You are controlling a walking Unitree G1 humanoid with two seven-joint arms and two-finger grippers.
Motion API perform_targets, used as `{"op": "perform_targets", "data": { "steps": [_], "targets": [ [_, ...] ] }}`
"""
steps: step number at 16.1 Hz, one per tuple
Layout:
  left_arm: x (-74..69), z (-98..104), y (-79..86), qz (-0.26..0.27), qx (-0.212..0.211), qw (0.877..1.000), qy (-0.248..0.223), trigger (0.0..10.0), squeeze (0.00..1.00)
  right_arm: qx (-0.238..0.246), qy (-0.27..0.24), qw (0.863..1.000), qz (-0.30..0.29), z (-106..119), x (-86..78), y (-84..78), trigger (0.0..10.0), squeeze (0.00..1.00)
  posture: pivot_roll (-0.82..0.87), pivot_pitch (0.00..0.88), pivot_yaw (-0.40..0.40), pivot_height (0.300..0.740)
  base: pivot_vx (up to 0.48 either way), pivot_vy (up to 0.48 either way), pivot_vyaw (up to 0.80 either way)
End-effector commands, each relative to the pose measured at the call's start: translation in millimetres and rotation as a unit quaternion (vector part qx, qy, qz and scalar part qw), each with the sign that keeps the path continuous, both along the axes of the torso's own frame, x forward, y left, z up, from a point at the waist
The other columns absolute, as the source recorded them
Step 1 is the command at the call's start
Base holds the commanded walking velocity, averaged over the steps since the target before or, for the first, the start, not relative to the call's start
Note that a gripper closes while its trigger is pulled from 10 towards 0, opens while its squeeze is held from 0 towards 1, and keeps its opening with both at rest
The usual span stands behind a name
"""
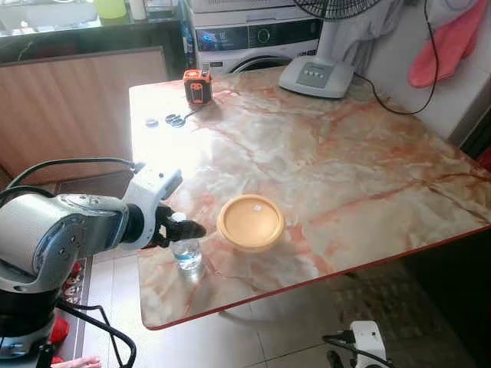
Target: Restocking fridge
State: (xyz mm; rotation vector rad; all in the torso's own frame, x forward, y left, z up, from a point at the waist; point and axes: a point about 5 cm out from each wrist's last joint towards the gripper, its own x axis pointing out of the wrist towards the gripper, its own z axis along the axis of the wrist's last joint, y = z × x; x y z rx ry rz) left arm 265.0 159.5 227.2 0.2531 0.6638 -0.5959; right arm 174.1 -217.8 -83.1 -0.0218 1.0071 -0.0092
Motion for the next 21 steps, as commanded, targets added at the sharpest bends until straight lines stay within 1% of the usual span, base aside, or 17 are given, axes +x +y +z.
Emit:
{"op": "perform_targets", "data": {
  "steps": [1, 2, 3, 10, 12, 13, 14, 15, 16, 17, 18, 19, 21],
  "targets": [
    [-1.3, 4.1, -1.2, -0.010, 0.007, 1.000, -0.003, 4.2, 0.00, 0.002, 0.002, 1.000, 0.000, -0.2, 0.3, 1.1, 10.0, 0.00, 0.07, 0.020, -0.001, 0.740, 0.000, 0.000, 0.00],
    [-1.3, 4.0, -0.4, -0.010, 0.010, 1.000, -0.003, 2.4, 0.00, 0.002, 0.002, 1.000, 0.000, -0.2, 0.3, 1.2, 10.0, 0.00, 0.07, 0.021, 0.000, 0.740, 0.000, 0.000, 0.00],
    [-1.2, 4.3, 0.3, -0.010, 0.012, 1.000, -0.004, 0.0, 0.00, 0.002, 0.002, 1.000, 0.000, -0.2, 0.3, 1.3, 10.0, 0.00, 0.07, 0.022, 0.001, 0.740, 0.000, 0.000, 0.00],
    [-0.8, 4.7, 1.9, -0.011, 0.017, 1.000, -0.005, 0.0, 0.00, 0.004, 0.003, 1.000, 0.001, -0.5, 0.0, 1.8, 10.0, 0.00, 0.08, 0.020, 0.003, 0.740, 0.000, 0.000, 0.00],
    [0.6, 5.1, 2.4, -0.007, 0.019, 1.000, -0.012, 0.0, 0.00, 0.004, 0.004, 1.000, 0.001, -0.5, 0.0, 1.8, 10.0, 0.00, 0.08, 0.020, 0.001, 0.740, 0.000, 0.000, 0.00],
    [2.2, 6.0, 2.4, -0.003, 0.021, 1.000, -0.022, 0.0, 0.00, 0.004, 0.004, 1.000, 0.002, -0.5, 0.0, 1.8, 10.0, 0.00, 0.08, 0.020, 0.000, 0.740, 0.000, 0.000, 0.00],
    [6.6, 9.9, 2.3, 0.007, 0.026, 0.998, -0.052, 0.0, 0.00, 0.004, 0.005, 1.000, 0.002, -0.5, -0.2, 1.6, 10.0, 0.00, 0.08, 0.020, 0.000, 0.740, 0.000, 0.000, 0.00],
    [8.6, 12.2, 1.7, 0.008, 0.030, 0.997, -0.069, 0.0, 0.00, 0.004, 0.005, 1.000, 0.002, -0.6, -0.3, 1.5, 10.0, 0.00, 0.08, 0.020, 0.000, 0.740, 0.000, 0.000, 0.00],
    [9.3, 14.2, -3.0, 0.006, 0.021, 0.996, -0.083, 0.0, 0.00, 0.004, 0.005, 1.000, 0.002, -0.6, -0.4, 1.3, 10.0, 0.00, 0.08, 0.020, -0.001, 0.740, 0.000, 0.000, 0.00],
    [7.8, 13.8, -5.9, 0.002, 0.017, 0.996, -0.083, 0.0, 0.00, 0.004, 0.005, 1.000, 0.002, -0.6, -0.4, 1.3, 10.0, 0.00, 0.08, 0.020, -0.001, 0.740, 0.000, 0.000, 0.00],
    [2.0, 9.5, -10.8, -0.015, 0.019, 0.997, -0.076, 0.0, 0.00, 0.005, 0.005, 1.000, 0.002, -0.6, -0.4, 1.4, 10.0, 0.00, 0.08, 0.020, -0.001, 0.740, 0.000, 0.000, 0.00],
    [0.1, 9.5, -11.7, -0.018, 0.016, 0.997, -0.076, 0.0, 0.00, 0.006, 0.005, 1.000, 0.002, -0.6, -0.5, 1.5, 10.0, 0.00, 0.07, 0.020, -0.003, 0.740, 0.000, 0.000, 0.00],
    [3.9, 21.0, -8.1, -0.002, 0.007, 0.994, -0.107, 0.0, 0.00, 0.006, 0.006, 1.000, 0.003, -0.7, -0.5, 1.9, 10.0, 0.00, 0.08, 0.019, -0.005, 0.740, 0.000, 0.000, 0.00]
  ]
}}
